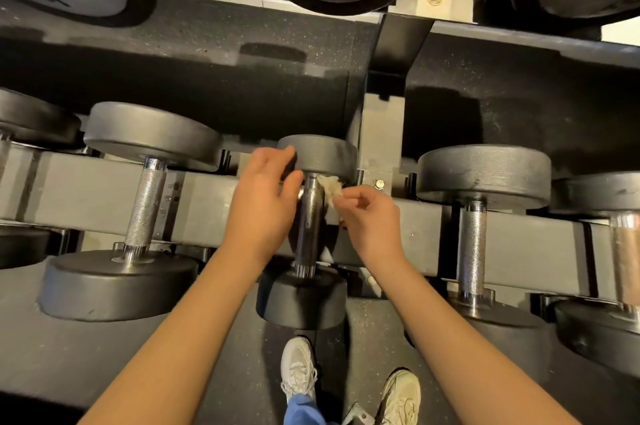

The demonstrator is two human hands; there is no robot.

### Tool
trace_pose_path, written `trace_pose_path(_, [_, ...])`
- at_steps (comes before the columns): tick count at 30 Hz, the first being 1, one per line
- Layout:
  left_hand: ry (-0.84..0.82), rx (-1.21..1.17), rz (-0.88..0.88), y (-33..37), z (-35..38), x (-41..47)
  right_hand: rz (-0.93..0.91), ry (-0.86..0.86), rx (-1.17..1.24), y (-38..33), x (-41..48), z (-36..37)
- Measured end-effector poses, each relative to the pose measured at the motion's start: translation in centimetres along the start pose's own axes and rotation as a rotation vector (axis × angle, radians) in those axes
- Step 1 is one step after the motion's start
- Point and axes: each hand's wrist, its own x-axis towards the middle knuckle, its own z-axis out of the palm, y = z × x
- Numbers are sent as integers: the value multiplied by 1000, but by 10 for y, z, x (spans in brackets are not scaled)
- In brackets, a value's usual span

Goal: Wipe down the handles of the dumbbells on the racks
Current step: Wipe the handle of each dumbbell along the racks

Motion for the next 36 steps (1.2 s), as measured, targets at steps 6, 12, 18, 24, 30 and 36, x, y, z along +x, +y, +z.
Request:
trace_pose_path(6, [-80,84,80,-19,3,18,-17,92,-74,11,4,27])
trace_pose_path(12, [-57,61,257,-31,2,18,-18,-19,-296,22,-26,20])
trace_pose_path(18, [-97,70,217,-29,-1,17,-30,161,-235,-1,6,34])
trace_pose_path(24, [-115,36,198,-30,-1,16,-10,108,-149,17,-15,32])
trace_pose_path(30, [-153,21,136,-27,-3,15,-32,110,-180,14,-6,32])
trace_pose_path(36, [-166,66,63,-28,0,14,-70,122,-63,20,-3,31])
